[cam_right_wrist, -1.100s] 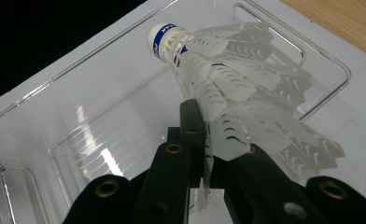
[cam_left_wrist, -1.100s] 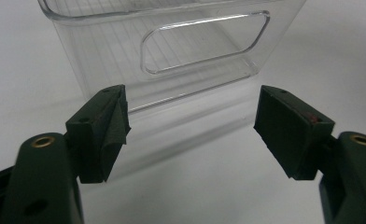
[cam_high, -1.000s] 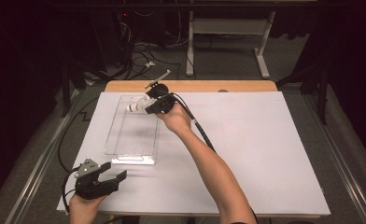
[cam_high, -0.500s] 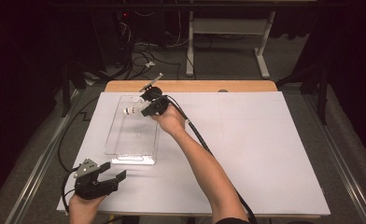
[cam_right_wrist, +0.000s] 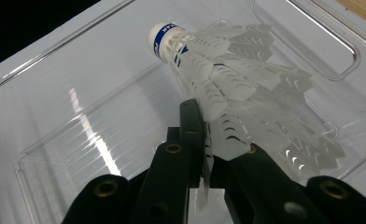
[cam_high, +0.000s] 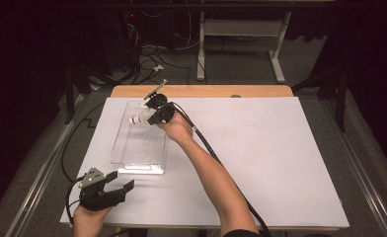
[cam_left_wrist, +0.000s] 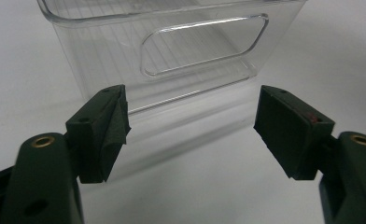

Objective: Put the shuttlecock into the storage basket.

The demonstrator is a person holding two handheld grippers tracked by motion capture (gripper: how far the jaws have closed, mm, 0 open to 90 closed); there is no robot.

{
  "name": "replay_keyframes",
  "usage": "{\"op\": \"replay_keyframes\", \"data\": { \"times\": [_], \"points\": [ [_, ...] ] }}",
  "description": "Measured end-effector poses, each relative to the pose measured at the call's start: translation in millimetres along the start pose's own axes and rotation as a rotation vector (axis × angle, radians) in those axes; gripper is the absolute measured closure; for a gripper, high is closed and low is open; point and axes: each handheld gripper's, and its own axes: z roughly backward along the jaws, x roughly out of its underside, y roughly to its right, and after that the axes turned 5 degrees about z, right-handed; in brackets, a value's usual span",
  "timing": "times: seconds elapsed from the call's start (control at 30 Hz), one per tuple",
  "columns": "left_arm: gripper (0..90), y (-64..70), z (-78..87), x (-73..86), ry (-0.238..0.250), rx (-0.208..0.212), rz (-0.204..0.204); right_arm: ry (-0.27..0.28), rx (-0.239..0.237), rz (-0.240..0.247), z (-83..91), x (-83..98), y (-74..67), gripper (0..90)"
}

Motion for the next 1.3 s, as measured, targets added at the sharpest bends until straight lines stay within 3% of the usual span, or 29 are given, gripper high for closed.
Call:
{"op": "replay_keyframes", "data": {
  "times": [0.47, 0.63, 1.3],
  "points": [
    [27.3, 2.5, -1.3, -1.0, -0.002, 0.002, -0.012, -0.044, 0.01, 0.016, -14.0, -0.9, -2.1, 88.6],
    [27.2, 1.6, -1.0, -1.2, -0.001, 0.004, -0.006, -0.052, 0.01, 0.004, -14.4, -2.0, -2.6, 88.1],
    [27.2, 0.2, -2.1, -2.3, 0.001, 0.003, -0.002, -0.064, 0.012, 0.035, -16.3, -3.7, -3.9, 87.3]
  ]
}}
